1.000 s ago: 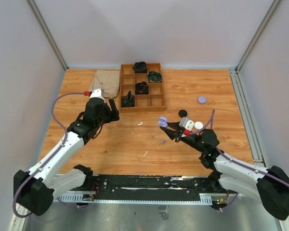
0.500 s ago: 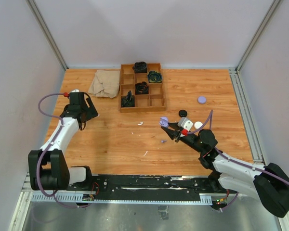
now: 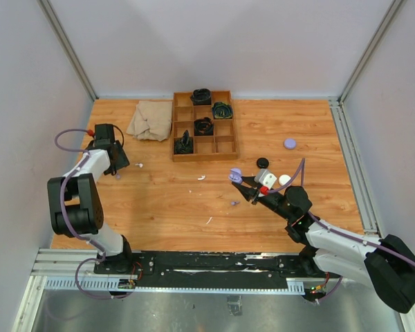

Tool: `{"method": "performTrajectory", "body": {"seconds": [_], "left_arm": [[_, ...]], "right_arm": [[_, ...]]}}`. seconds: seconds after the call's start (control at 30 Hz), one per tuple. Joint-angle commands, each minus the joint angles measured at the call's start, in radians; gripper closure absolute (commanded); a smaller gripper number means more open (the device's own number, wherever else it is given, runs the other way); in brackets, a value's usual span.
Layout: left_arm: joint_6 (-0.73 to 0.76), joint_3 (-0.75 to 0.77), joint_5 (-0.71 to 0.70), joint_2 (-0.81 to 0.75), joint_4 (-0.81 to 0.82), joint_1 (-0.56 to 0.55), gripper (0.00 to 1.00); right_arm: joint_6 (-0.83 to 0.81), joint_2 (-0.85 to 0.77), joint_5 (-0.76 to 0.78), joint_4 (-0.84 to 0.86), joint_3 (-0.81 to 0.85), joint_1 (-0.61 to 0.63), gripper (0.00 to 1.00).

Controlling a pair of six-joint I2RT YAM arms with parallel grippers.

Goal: Insert the wireless bluetooth earbuds into the charging case
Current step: Move the earbud to the center of the board.

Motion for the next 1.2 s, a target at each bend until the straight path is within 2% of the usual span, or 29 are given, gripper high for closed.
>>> {"method": "performTrajectory", "body": {"seconds": [0.0, 0.13, 0.47, 0.63, 0.87, 1.17], "left_arm": [[0.035, 0.044, -0.007, 0.055, -0.007, 0.029, 0.48], [0.050, 0.064, -0.003, 0.105, -0.014, 0.039, 0.55], [0.063, 0.087, 0.012, 0.185, -0.032, 0.058, 0.65], [0.070, 0.094, 0.033, 0.210, -0.049, 0.057, 0.75], [0.071, 0.072, 0.105, 0.186, -0.062, 0.056, 0.85], [0.058, 0.026, 0.162, 0.064, -0.097, -0.025, 0.86]], "right_arm": [[-0.024, -0.017, 0.009, 0.009, 0.002, 0.015, 0.89], [-0.024, -0.018, 0.007, 0.004, 0.003, 0.016, 0.89], [-0.026, -0.020, 0.006, -0.004, 0.006, 0.016, 0.89], [-0.030, -0.024, 0.009, -0.014, 0.008, 0.016, 0.89], [-0.045, -0.038, 0.037, -0.035, 0.007, 0.016, 0.90], [-0.047, -0.051, 0.046, -0.044, 0.008, 0.016, 0.90]]}}
